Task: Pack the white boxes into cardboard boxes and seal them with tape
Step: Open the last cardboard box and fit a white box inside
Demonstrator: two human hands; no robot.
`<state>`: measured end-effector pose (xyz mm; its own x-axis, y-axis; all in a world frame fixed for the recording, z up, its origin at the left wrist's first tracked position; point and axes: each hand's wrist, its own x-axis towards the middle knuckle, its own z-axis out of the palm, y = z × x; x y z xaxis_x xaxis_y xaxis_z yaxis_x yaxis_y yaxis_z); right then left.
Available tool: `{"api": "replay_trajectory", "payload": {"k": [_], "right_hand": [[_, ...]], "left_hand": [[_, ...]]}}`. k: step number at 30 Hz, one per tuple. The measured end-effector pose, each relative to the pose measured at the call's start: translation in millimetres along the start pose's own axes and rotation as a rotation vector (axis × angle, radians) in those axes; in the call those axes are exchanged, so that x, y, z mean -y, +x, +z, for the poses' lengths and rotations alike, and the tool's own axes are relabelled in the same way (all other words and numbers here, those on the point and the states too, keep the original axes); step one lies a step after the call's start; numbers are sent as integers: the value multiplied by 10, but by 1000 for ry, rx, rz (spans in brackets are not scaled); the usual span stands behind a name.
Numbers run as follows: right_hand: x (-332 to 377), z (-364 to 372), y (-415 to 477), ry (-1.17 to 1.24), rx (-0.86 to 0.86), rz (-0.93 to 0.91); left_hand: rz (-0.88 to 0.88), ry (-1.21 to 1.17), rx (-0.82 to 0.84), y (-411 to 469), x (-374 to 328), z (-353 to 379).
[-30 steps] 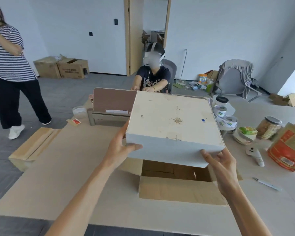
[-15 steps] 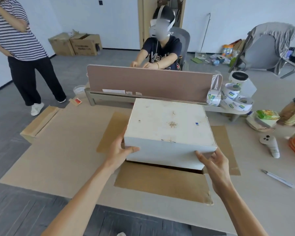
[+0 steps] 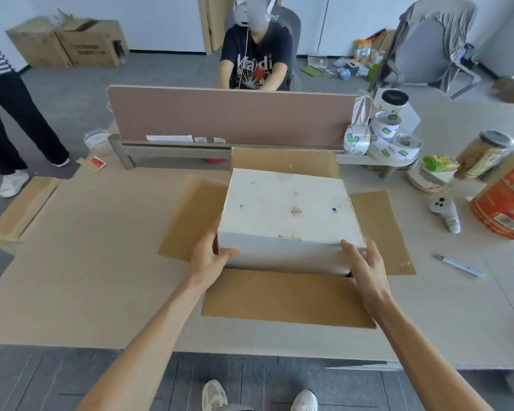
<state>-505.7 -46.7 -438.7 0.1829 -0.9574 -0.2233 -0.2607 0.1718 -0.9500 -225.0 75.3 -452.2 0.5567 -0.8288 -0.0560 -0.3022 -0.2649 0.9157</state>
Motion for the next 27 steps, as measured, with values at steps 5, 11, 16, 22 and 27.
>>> {"api": "replay_trajectory", "payload": {"k": [5,11,16,22,27], "right_hand": [[59,-95,205,-294,45,94],[163,-474,393,-384,-131,22],[63,-700,548,-779,-189,37],[343,-637,525,-795,-104,6],[519,-452,338,-335,75,-232]], "left_hand": [[367,584,-14,18,165,-14],[232,629,-224,170,197,-391],[-78,516,-262,358,74,-639],[40,471,-265,372,-262,-625],[182,382,-61,195,-488,-434]]}}
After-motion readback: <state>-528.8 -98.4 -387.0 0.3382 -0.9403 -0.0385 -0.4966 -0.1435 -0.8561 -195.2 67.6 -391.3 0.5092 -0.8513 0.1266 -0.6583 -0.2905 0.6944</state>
